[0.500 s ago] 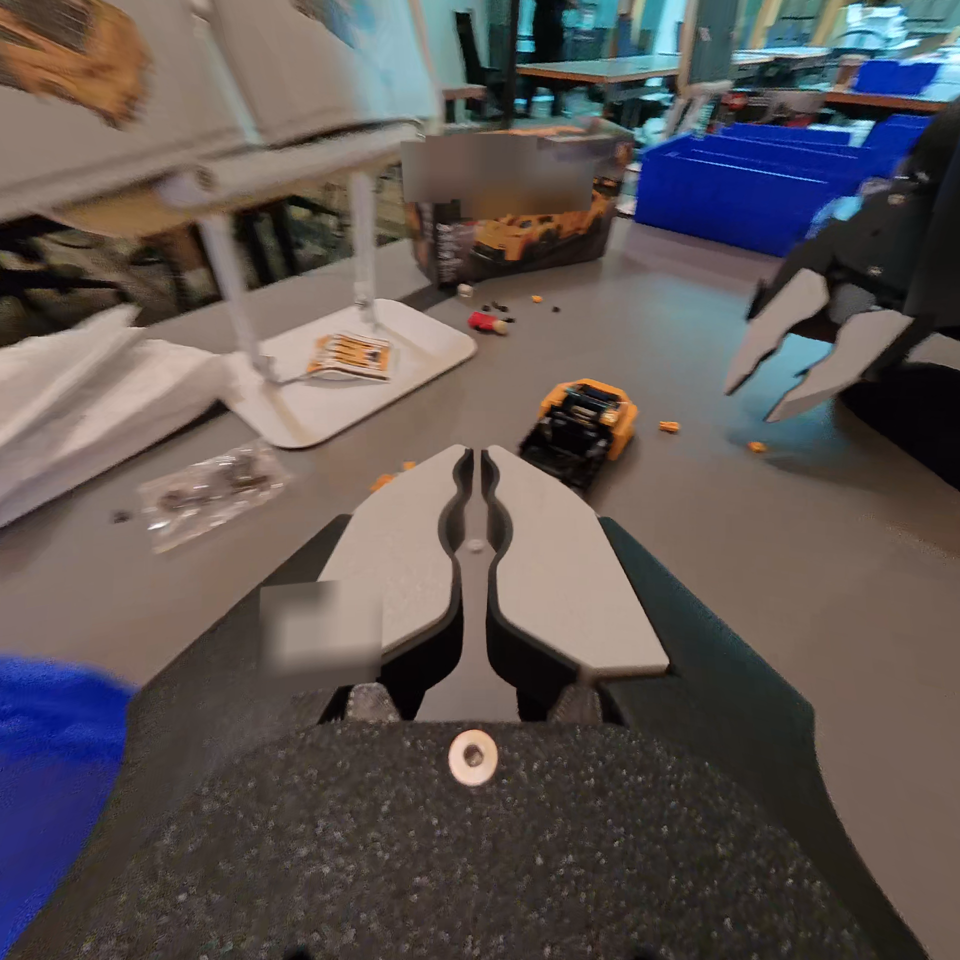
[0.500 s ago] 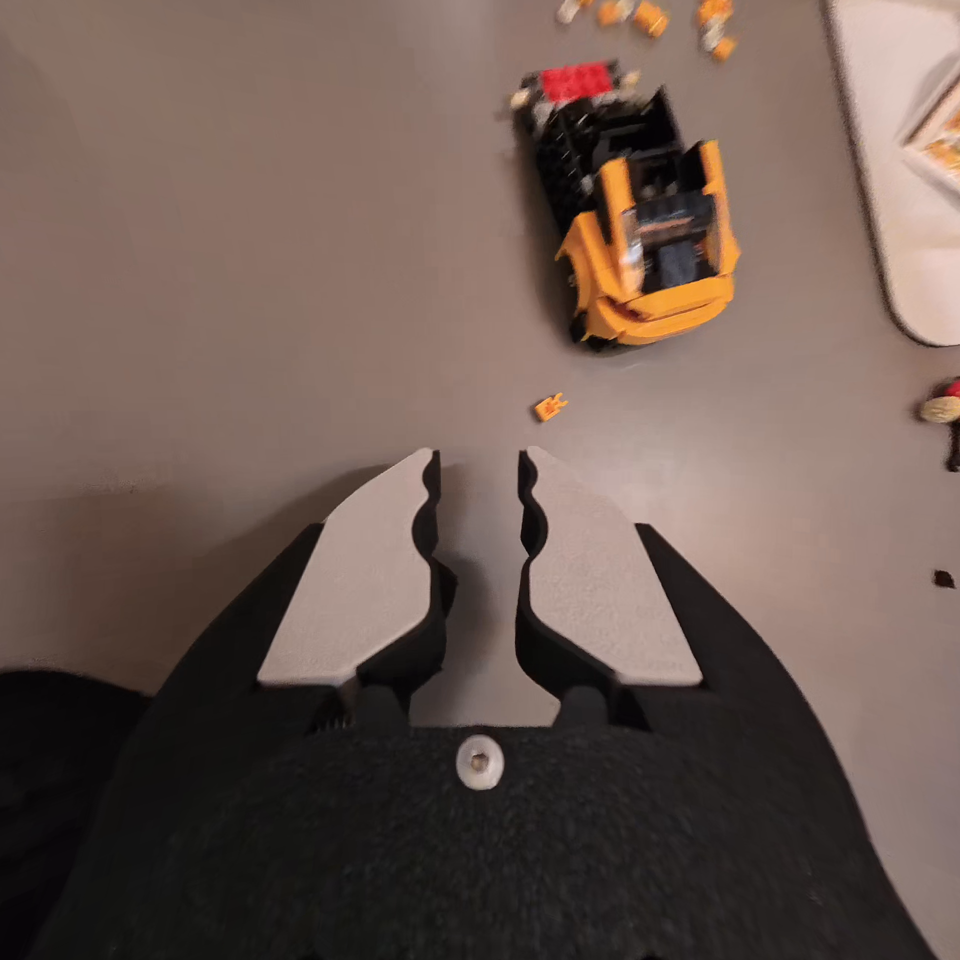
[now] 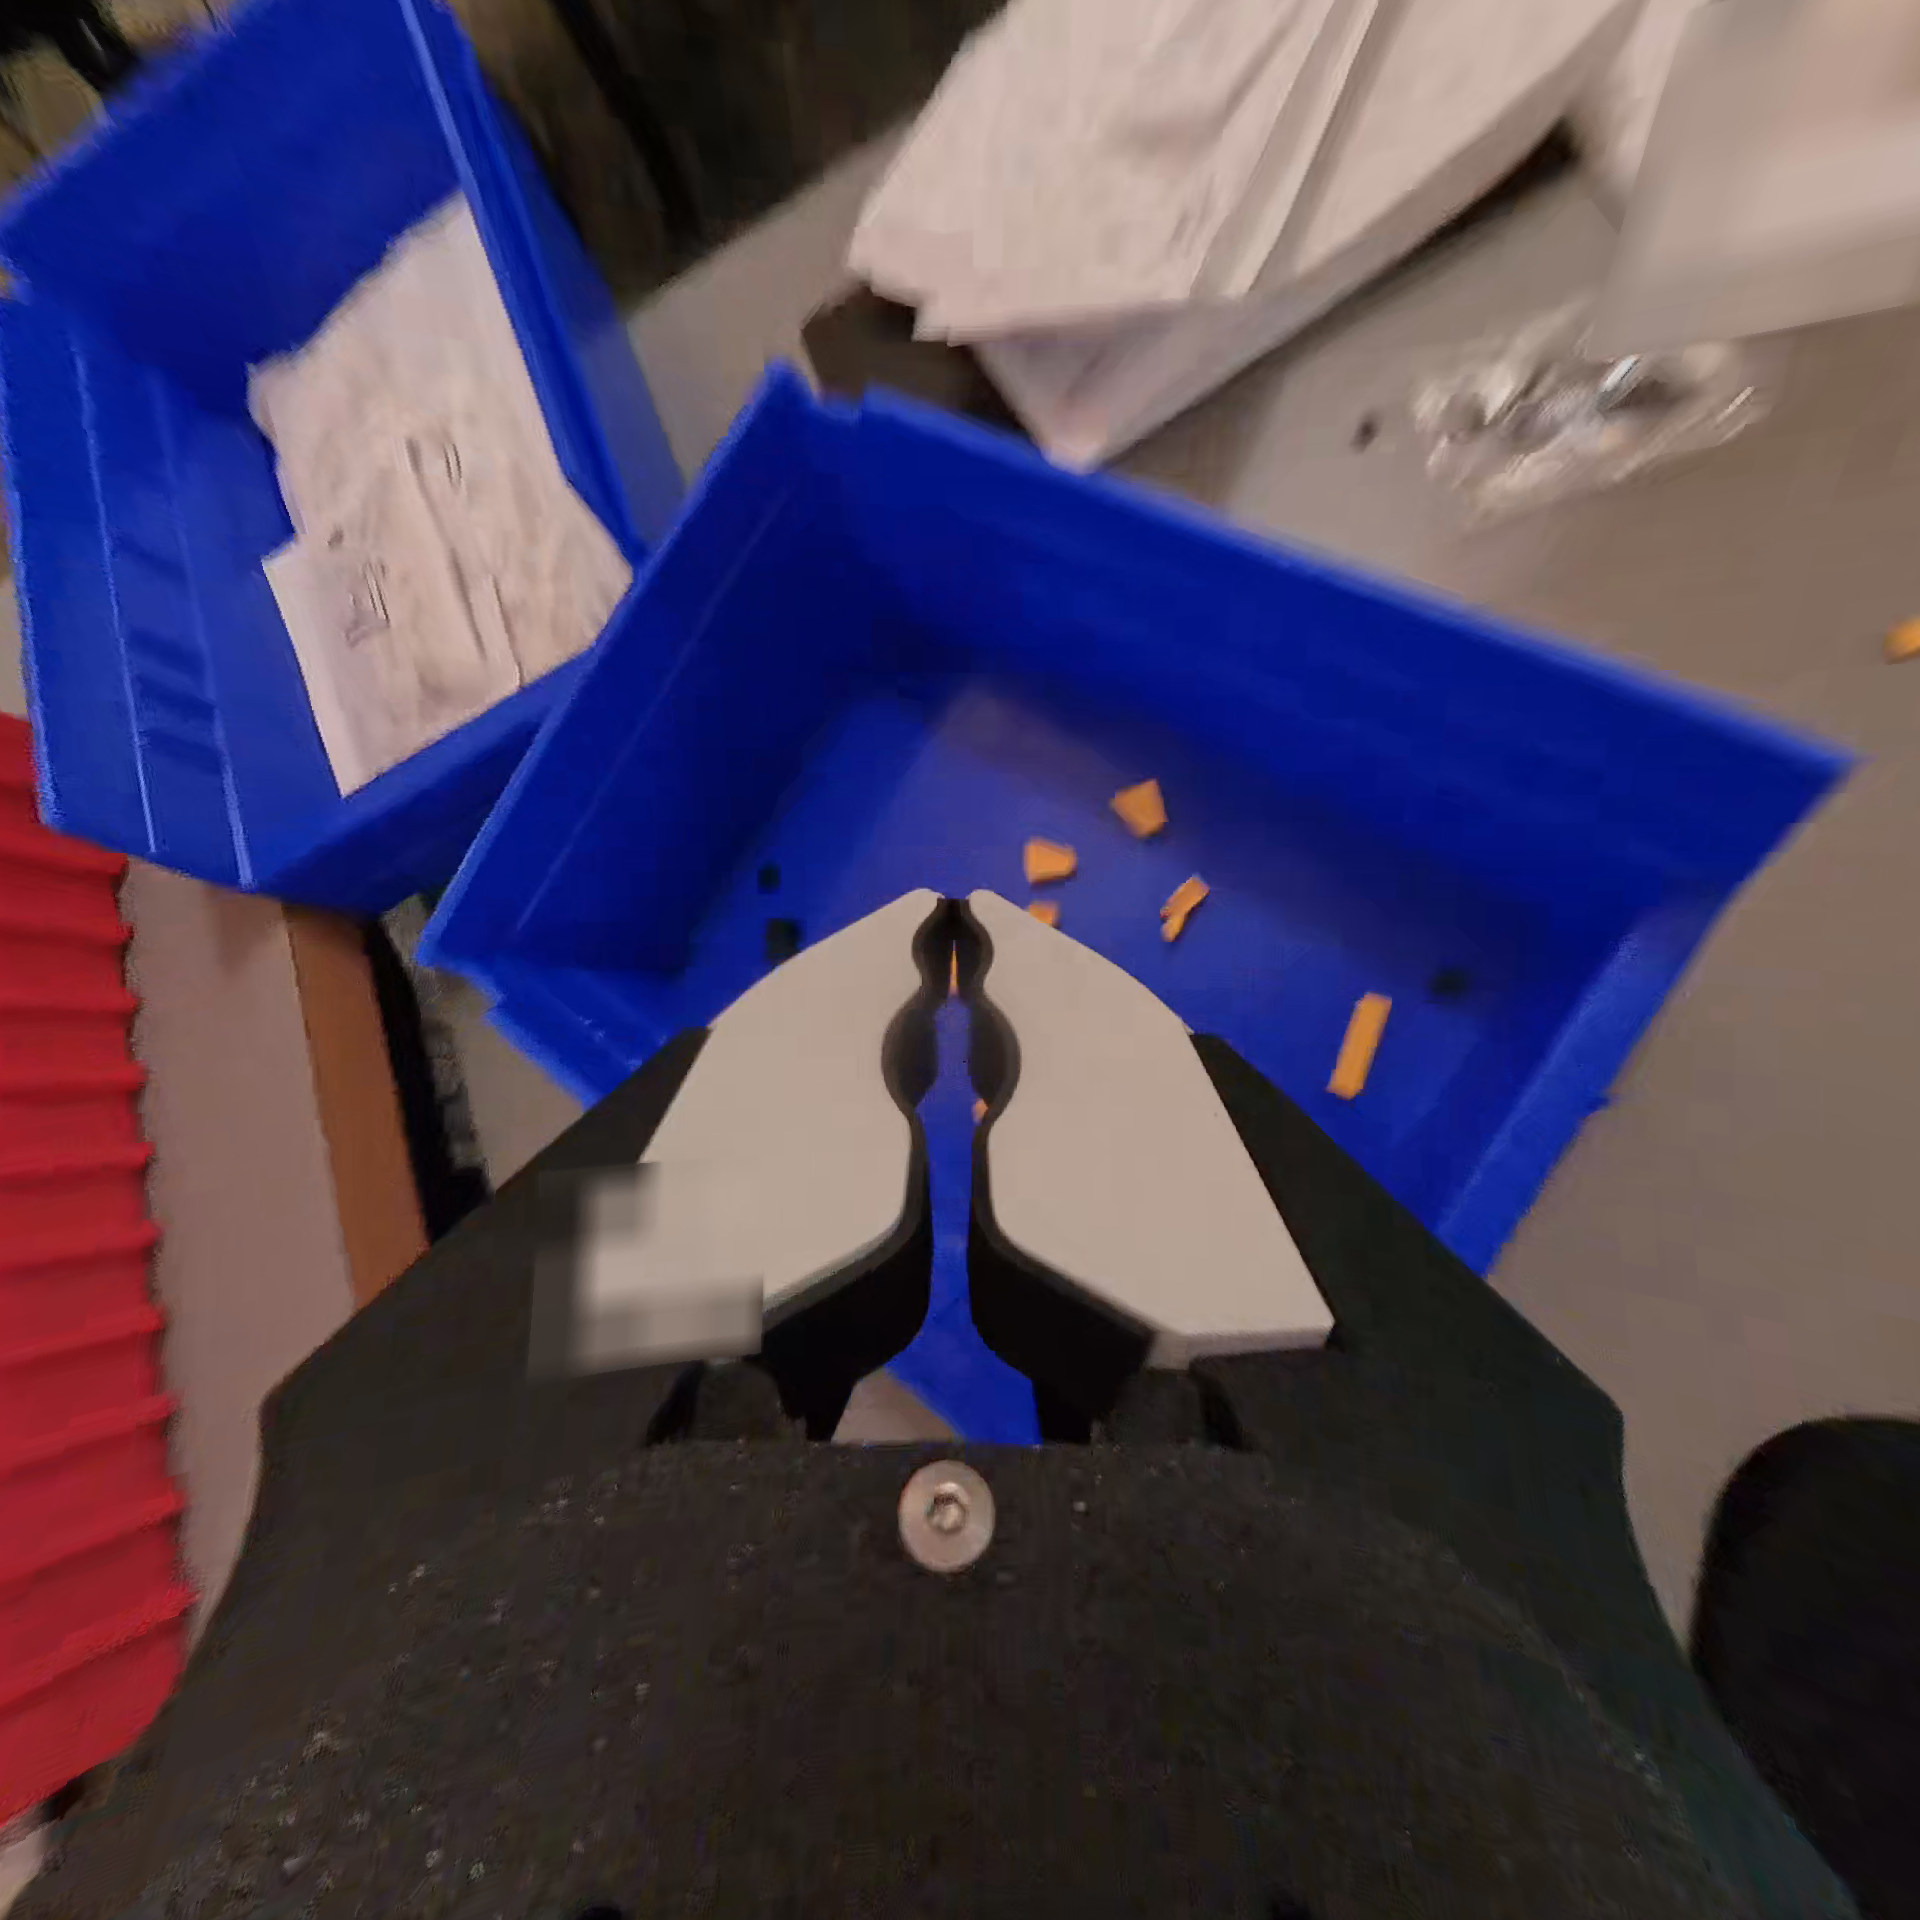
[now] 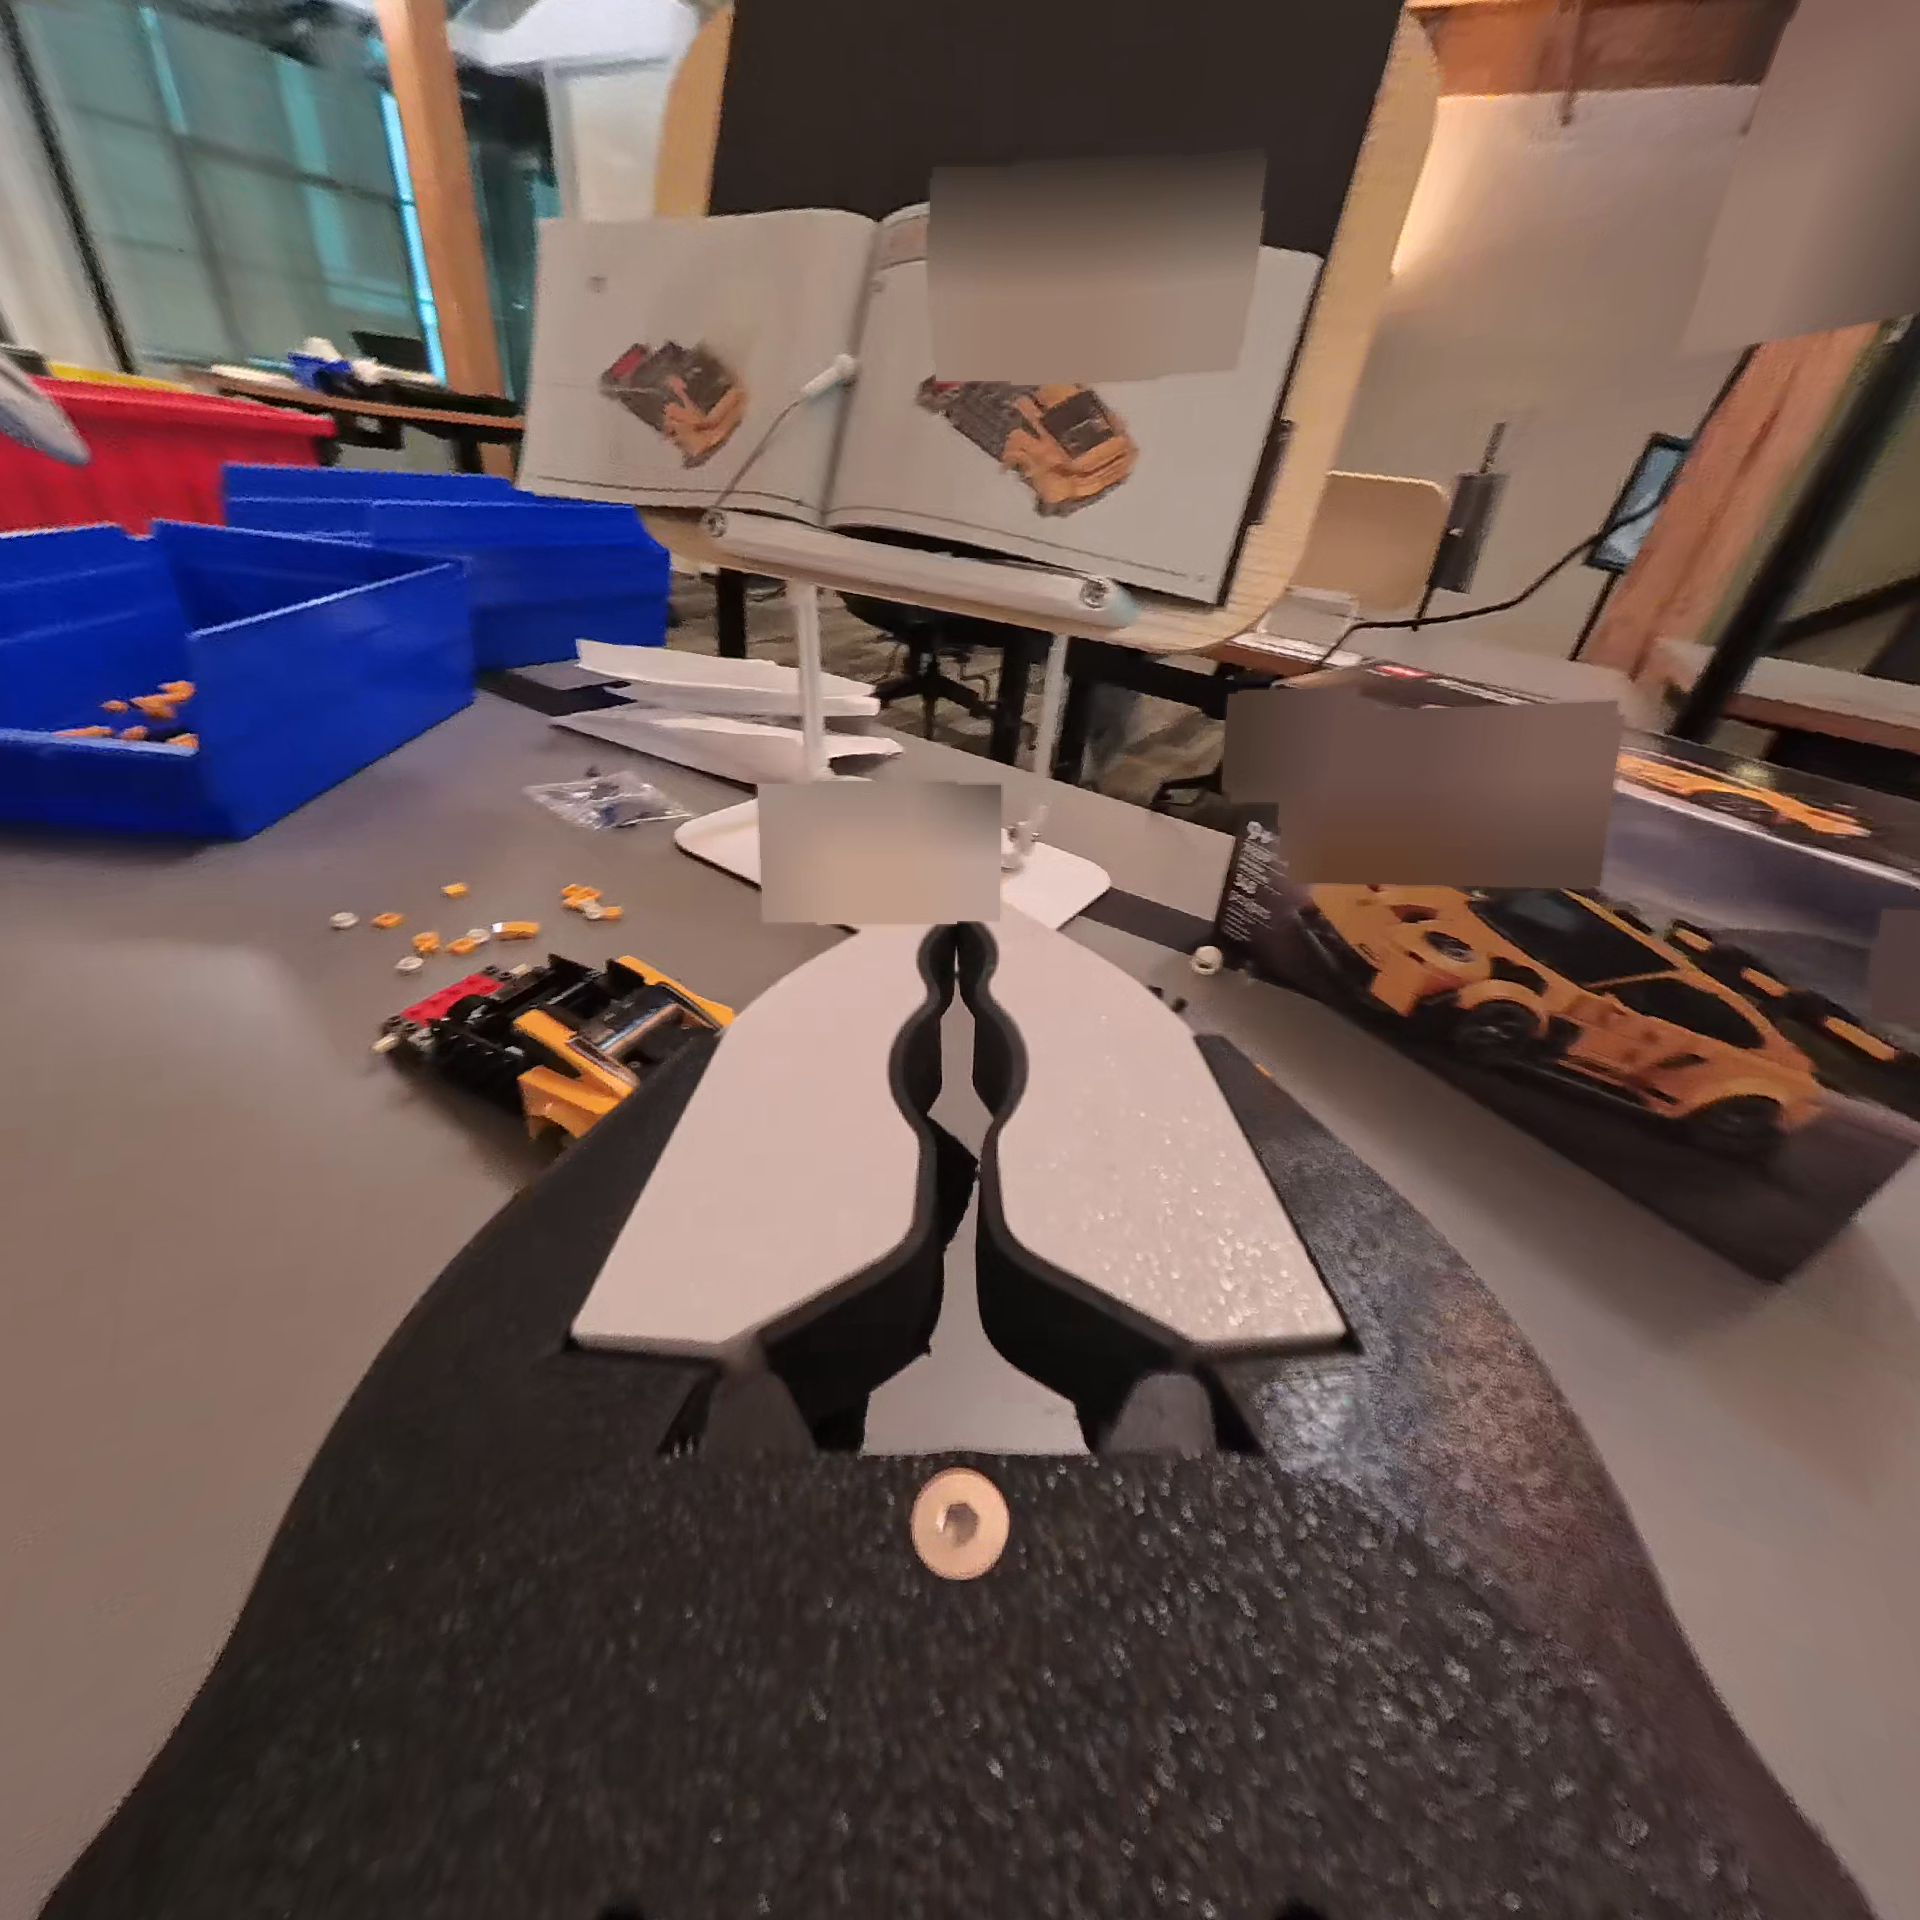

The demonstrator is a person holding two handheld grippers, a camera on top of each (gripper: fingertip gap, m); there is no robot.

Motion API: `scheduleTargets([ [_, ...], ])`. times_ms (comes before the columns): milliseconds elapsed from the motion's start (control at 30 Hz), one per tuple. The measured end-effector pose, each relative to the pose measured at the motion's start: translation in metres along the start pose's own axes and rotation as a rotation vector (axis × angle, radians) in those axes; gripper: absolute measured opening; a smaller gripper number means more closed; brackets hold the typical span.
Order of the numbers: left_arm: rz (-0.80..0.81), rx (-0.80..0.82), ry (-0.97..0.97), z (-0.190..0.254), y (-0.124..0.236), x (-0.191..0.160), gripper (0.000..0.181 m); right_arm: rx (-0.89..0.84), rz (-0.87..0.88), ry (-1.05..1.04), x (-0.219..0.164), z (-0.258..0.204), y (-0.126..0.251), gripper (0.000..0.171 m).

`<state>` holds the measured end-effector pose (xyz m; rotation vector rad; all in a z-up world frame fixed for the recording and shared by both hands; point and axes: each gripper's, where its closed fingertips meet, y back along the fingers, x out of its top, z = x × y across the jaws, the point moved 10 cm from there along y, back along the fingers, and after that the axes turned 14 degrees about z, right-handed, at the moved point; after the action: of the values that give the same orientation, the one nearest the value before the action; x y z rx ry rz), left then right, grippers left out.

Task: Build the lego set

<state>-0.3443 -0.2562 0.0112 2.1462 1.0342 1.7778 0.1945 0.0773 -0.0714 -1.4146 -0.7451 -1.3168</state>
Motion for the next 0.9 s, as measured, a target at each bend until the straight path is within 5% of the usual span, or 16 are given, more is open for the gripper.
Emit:
scheduleTargets([
  [200,-0.388,-0.148,-0.033,-0.021,-0.053,-0.026,0.010,-0.014,-0.035,0.005,-0.011,0.000,0.002,0.000],
  [533,-0.740,-0.268,-0.228,-0.013,-0.106,-0.053,0.022,0.042,-0.089,0.054,-0.021,-0.006,-0.002,0.000],
  [900,-0.895,-0.284,-0.336,-0.018,-0.124,-0.075,0.020,0.061,-0.132,0.046,-0.027,-0.005,-0.003,0.000],
])
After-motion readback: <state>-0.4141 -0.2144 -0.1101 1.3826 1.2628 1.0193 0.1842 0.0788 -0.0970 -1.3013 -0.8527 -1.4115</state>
